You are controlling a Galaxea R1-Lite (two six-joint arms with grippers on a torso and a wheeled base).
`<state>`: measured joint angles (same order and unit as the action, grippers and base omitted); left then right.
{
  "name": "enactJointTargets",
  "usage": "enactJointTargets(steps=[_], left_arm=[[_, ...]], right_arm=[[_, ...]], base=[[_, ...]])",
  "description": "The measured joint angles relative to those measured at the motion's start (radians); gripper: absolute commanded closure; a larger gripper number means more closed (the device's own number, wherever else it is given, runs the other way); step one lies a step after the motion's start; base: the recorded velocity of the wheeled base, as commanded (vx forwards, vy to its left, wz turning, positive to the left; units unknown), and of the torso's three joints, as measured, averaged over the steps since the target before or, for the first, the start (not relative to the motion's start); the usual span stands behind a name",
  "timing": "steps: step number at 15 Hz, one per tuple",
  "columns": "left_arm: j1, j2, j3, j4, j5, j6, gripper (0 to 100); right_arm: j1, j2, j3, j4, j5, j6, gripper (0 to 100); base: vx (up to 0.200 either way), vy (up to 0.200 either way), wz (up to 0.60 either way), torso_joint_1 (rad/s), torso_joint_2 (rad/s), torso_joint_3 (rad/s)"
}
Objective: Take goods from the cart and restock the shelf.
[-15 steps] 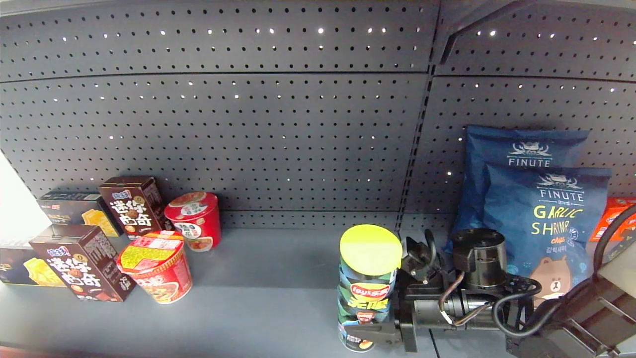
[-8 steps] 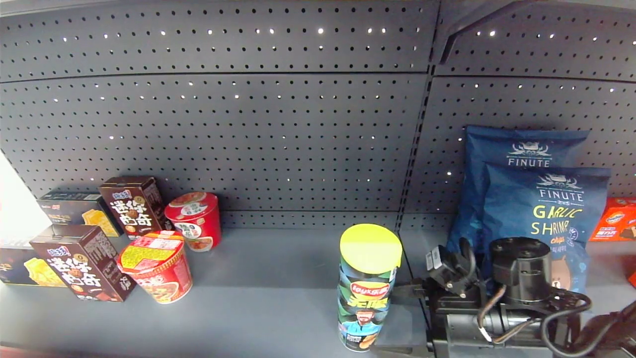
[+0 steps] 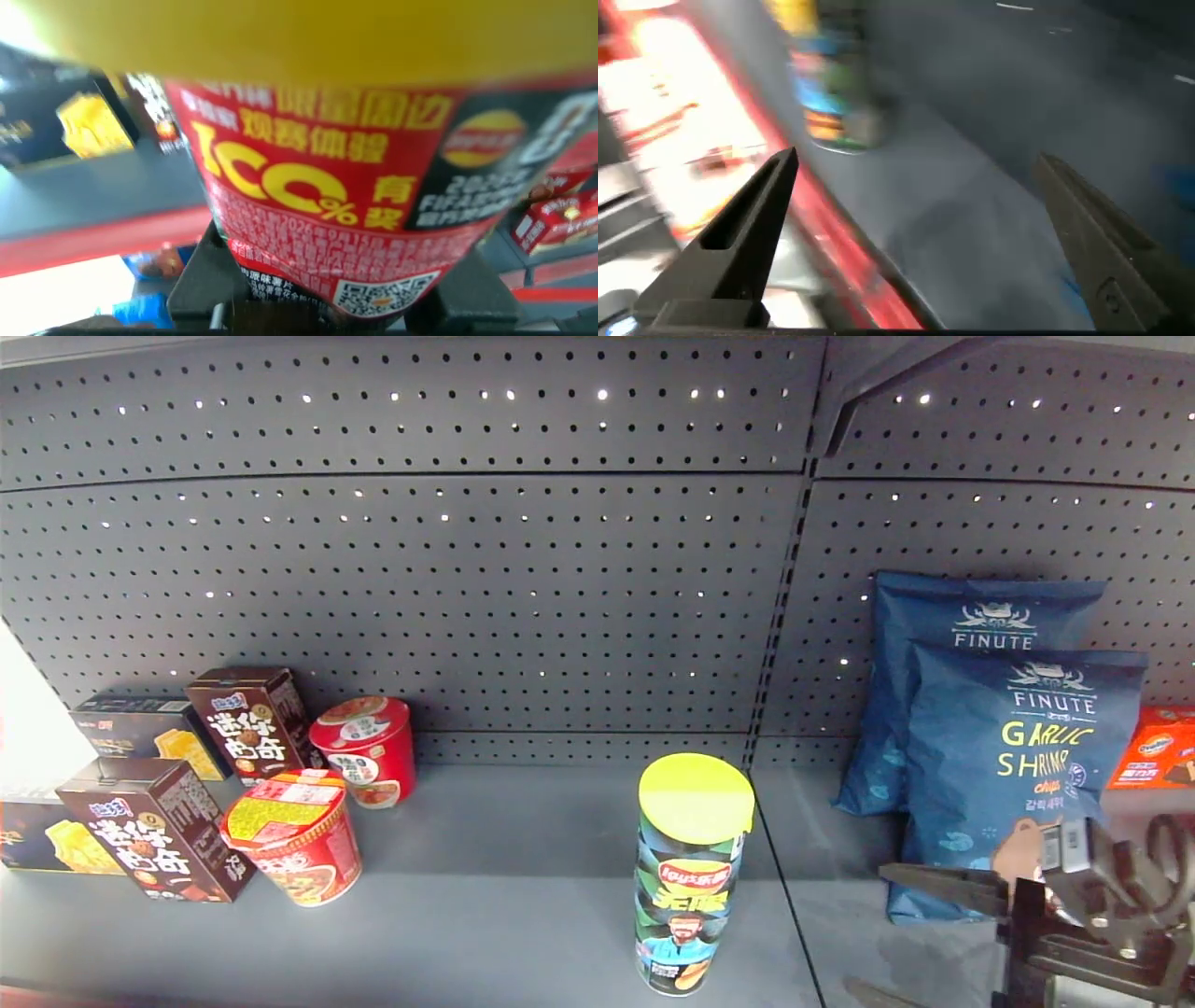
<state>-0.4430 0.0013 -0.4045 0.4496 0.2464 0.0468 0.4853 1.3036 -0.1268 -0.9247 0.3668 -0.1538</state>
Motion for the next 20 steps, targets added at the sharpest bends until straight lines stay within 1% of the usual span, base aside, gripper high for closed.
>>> enactJointTargets(steps=[1, 2, 4, 5, 6, 7, 8, 10, 11, 12, 13, 14, 15, 17, 19, 20], left_arm=[[-0.016, 0.009, -0.034, -0.008, -0.004, 0.008, 100], [-0.049, 0.031, -0.080, -0.022, -0.005, 0.012, 100], [-0.126, 0.104, -0.173, -0.035, -0.008, 0.015, 100], [-0.175, 0.154, -0.221, -0.038, -0.011, 0.010, 100], [-0.245, 0.204, -0.259, -0.040, -0.013, -0.017, 100], [-0.330, 0.250, -0.285, -0.041, -0.013, -0.059, 100], [-0.423, 0.295, -0.304, -0.051, -0.014, -0.105, 100], [-0.600, 0.401, -0.327, -0.100, -0.016, -0.193, 100], [-0.659, 0.450, -0.334, -0.117, -0.019, -0.231, 100], [-0.697, 0.495, -0.338, -0.124, -0.034, -0.256, 100], [-0.720, 0.537, -0.342, -0.129, -0.061, -0.267, 100], [-0.724, 0.574, -0.347, -0.132, -0.073, -0.269, 100], [-0.705, 0.606, -0.360, -0.141, -0.077, -0.268, 100], [-0.634, 0.651, -0.378, -0.154, -0.079, -0.248, 100], [-0.524, 0.673, -0.366, -0.173, -0.084, -0.216, 100], [-0.488, 0.680, -0.346, -0.207, -0.084, -0.209, 100]], right_arm=[[-0.001, -0.087, 0.007, 0.071, -0.074, 0.001, 0], [-0.003, -0.187, 0.010, 0.160, -0.138, 0.004, 0], [-0.007, -0.382, 0.010, 0.354, -0.249, 0.008, 0], [-0.009, -0.489, 0.007, 0.462, -0.300, 0.010, 0], [-0.014, -0.598, 0.003, 0.576, -0.339, 0.012, 0], [-0.029, -0.699, -0.004, 0.689, -0.364, 0.014, 0], [-0.058, -0.795, -0.012, 0.794, -0.383, 0.016, 0], [-0.154, -0.985, -0.018, 0.956, -0.409, 0.039, 0], [-0.196, -1.057, -0.006, 0.990, -0.426, 0.059, 0], [-0.222, -1.110, 0.014, 0.954, -0.444, 0.054, 0], [-0.241, -1.146, 0.043, 0.926, -0.459, 0.033, 0], [-0.249, -1.169, 0.075, 0.906, -0.470, 0.016, 0], [-0.254, -1.184, 0.093, 0.879, -0.479, 0.009, 0], [-0.258, -1.202, 0.110, 0.877, -0.480, 0.010, 0], [-0.258, -1.210, 0.113, 0.879, -0.476, 0.011, 0], [-0.258, -1.213, 0.114, 0.878, -0.477, 0.011, 0]], base=[[0.000, 0.000, 0.00, 0.000, 0.00, 0.000], [0.000, 0.000, 0.00, 0.000, 0.00, 0.000], [0.000, 0.000, 0.00, 0.000, 0.00, 0.000], [0.000, 0.000, 0.00, 0.000, 0.00, 0.000], [0.000, 0.000, 0.00, 0.000, 0.00, 0.000], [0.000, 0.000, 0.00, 0.000, 0.00, 0.000], [0.000, 0.000, 0.00, 0.000, 0.00, 0.000], [0.000, 0.000, 0.00, 0.000, 0.00, 0.000], [0.000, 0.000, 0.00, 0.000, 0.00, 0.000], [0.000, 0.000, 0.00, 0.000, 0.00, 0.000], [0.000, 0.000, 0.00, 0.000, 0.00, 0.000], [0.000, 0.000, 0.00, 0.000, 0.00, 0.000], [0.000, 0.000, 0.00, 0.000, 0.00, 0.000], [0.000, 0.000, 0.00, 0.000, 0.00, 0.000], [0.000, 0.000, 0.00, 0.000, 0.00, 0.000], [0.000, 0.000, 0.00, 0.000, 0.00, 0.000]])
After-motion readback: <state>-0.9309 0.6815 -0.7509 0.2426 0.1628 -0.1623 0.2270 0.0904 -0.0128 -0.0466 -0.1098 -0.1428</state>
